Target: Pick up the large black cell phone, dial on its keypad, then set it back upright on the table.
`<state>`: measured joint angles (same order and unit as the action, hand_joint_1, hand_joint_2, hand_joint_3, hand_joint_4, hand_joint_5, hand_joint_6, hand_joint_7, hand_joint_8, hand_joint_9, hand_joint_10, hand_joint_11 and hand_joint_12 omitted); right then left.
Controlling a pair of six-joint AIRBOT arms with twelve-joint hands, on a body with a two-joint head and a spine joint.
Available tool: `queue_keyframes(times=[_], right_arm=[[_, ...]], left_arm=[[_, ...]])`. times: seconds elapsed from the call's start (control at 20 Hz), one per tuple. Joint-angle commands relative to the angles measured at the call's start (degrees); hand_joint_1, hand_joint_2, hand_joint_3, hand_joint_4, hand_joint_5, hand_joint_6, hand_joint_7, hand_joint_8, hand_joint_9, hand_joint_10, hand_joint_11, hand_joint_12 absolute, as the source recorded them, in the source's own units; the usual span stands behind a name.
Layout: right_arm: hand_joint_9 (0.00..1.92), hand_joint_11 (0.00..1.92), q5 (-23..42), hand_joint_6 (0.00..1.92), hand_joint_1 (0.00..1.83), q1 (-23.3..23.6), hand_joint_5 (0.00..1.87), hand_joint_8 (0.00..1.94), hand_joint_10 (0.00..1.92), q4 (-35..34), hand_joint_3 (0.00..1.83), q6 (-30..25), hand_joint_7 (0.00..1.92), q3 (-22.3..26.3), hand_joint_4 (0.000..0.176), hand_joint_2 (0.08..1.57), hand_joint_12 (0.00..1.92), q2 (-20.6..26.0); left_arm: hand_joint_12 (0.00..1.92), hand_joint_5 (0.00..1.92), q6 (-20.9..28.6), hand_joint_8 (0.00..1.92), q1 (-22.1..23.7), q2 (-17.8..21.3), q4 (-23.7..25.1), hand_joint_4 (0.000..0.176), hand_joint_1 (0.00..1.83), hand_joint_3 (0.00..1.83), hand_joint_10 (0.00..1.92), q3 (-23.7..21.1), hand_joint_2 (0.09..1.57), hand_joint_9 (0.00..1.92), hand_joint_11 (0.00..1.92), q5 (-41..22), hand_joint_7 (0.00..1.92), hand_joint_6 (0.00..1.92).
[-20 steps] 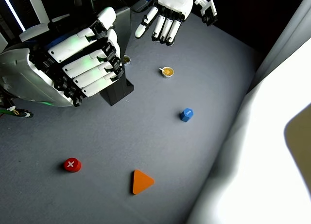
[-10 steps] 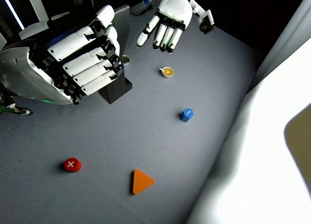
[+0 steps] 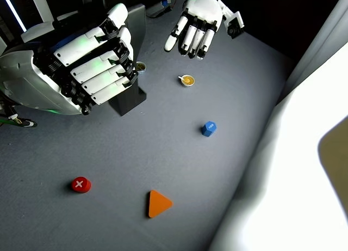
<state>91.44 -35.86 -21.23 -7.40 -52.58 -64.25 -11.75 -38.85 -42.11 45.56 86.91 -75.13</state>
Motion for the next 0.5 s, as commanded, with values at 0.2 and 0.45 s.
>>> queue_keyframes(times=[0.2, 0.45], right_arm=[[0.94, 0.74, 7.2, 0.85, 1.49, 0.6, 0.97, 0.95, 1.17, 2.4, 0.00, -1.1, 0.93, 0.2, 0.000, 1.11, 1.64, 0.7], [0.85, 0.69, 7.2, 0.86, 1.38, 0.6, 0.99, 1.03, 1.35, 2.4, 0.00, -1.0, 0.95, 0.3, 0.000, 1.12, 1.43, 0.7]], left_arm=[[1.92, 0.07, -0.1, 1.59, 1.2, 0.3, -6.3, 0.106, 1.30, 0.00, 1.92, -1.8, 1.28, 0.63, 0.43, -5.2, 0.64, 0.00], [1.92, 0.09, -0.2, 1.58, 1.2, -0.8, -6.2, 0.112, 1.30, 0.00, 1.92, -2.3, 1.28, 0.65, 0.45, -5.0, 0.65, 0.01]])
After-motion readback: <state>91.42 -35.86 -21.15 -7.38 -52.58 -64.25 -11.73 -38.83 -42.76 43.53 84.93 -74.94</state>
